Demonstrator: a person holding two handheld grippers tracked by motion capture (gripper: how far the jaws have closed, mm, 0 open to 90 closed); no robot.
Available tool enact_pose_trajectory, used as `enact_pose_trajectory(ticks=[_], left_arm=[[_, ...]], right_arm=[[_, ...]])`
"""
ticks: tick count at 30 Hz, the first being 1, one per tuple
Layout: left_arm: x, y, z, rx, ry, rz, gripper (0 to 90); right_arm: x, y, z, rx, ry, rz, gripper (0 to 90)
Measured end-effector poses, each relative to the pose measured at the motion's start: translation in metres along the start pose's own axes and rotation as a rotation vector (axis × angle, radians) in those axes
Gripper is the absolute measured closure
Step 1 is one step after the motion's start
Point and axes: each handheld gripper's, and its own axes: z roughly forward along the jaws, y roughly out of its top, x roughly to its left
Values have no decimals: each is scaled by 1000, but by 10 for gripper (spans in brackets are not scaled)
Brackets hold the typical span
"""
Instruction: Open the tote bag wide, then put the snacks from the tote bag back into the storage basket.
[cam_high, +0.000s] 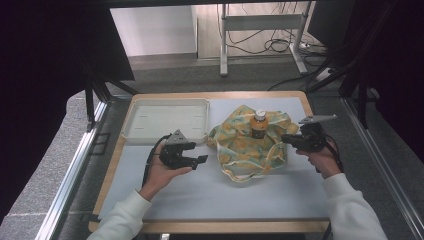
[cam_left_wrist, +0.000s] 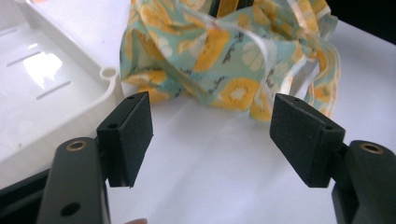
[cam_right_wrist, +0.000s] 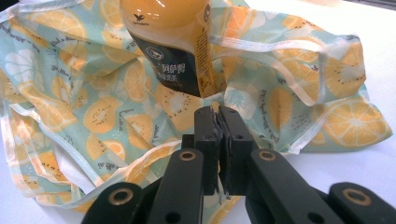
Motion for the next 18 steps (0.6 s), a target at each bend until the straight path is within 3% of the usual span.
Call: enact_pose_trajectory(ticks=[9, 12, 13, 14, 16, 18], left_arm=[[0, -5, 3, 5, 4, -12, 301], [0, -7, 4, 8, 7, -16, 301], [0, -8, 4, 9, 9, -15, 300], [0, -9, 4, 10, 11, -14, 300], [0, -10, 3, 7, 13, -17, 300], [1, -11, 3, 10, 13, -19, 300]], right_arm=[[0, 2, -3, -11, -3, -4, 821], [0, 2, -4, -17, -1, -3, 760], [0, 2, -5, -22, -3, -9, 690], [0, 2, -5, -22, -3, -9, 690], [0, 3, -7, -30, -8, -7, 602], [1, 4, -7, -31, -10, -10, 584]])
